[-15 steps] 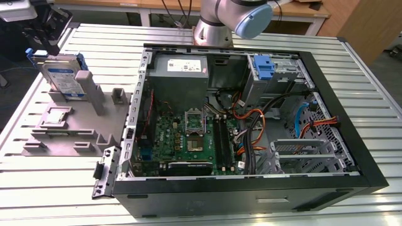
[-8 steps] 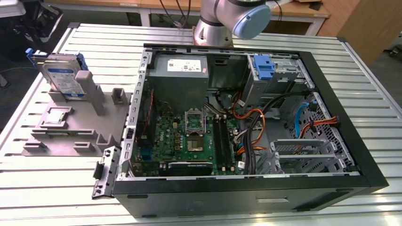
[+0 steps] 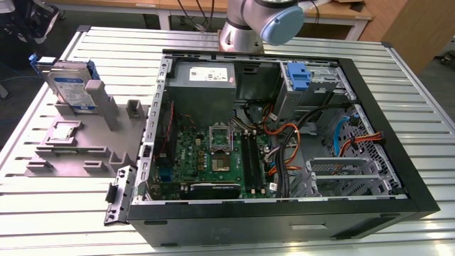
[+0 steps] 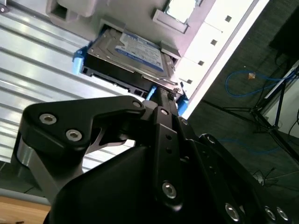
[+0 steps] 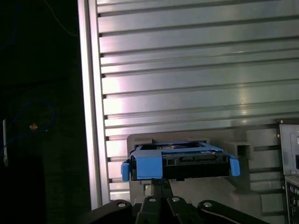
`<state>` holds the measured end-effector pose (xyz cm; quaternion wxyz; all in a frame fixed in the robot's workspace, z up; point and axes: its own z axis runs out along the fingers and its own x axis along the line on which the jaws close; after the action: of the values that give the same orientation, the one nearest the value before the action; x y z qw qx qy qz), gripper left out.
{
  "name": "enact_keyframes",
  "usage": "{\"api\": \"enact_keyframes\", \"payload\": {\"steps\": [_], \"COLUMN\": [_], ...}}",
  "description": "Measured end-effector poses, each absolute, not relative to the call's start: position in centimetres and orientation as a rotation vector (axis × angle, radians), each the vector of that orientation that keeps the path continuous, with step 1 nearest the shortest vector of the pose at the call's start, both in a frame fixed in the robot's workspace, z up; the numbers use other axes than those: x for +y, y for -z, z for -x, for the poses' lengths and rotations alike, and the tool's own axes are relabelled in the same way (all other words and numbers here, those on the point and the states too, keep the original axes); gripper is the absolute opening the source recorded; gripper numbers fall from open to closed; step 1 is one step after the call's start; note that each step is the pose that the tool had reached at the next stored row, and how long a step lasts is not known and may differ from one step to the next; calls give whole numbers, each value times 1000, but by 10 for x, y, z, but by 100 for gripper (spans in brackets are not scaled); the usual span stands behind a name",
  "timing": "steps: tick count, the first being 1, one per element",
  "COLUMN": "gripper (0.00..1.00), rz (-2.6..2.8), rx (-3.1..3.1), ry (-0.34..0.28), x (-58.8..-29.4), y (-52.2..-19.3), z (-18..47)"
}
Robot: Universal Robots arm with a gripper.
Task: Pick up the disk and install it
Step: 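Reach for the disk, then pick up the disk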
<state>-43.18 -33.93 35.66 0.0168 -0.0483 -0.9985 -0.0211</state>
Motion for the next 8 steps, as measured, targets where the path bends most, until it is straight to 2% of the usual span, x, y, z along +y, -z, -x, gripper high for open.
{"api": "enact_keyframes", "payload": {"steps": [8], "gripper": [10], "rz": [150], "rx": [-3104], "ry": [65], "x": [-339], "y": [-356], "z": [433]}}
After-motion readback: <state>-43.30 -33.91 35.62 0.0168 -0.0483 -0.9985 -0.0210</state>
